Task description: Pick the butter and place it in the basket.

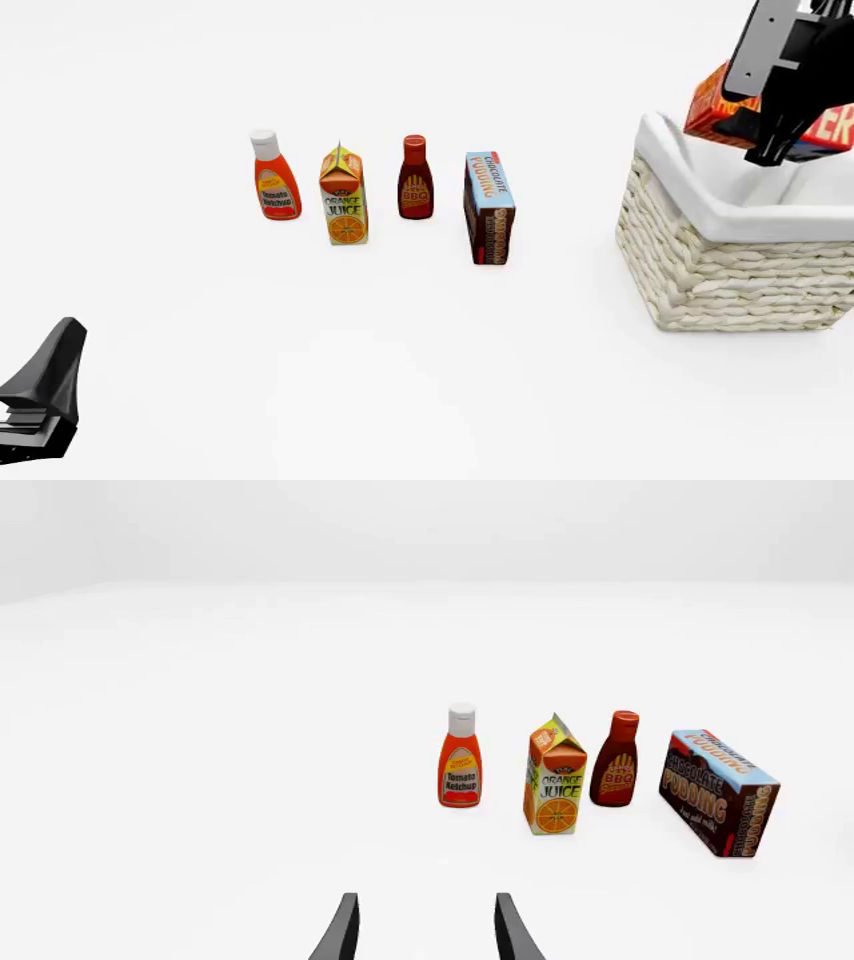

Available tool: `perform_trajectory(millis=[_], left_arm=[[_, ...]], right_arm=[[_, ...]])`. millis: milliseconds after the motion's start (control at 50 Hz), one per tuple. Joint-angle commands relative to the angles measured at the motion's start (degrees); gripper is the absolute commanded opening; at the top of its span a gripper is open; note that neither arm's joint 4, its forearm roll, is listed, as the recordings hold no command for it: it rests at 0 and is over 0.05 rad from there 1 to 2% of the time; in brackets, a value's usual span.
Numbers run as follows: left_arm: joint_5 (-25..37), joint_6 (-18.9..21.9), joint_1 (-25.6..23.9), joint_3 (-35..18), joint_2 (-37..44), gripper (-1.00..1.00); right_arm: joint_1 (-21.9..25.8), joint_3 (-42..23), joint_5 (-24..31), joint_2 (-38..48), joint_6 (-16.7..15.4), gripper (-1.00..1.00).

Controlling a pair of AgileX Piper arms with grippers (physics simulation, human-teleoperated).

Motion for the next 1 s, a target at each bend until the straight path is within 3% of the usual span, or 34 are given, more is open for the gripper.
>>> perform_trajectory(millis=[20,1000], left_arm=[[0.0,0.0,0.0,0.0,0.0,1.0],[0.0,0.0,0.0,0.0,0.0,1.0]], right_arm=[[-1.0,-0.47,-1.3,0.45,1.4,-1.0],[-3.17,0.25,-1.96,2.52,1.23,-1.0]])
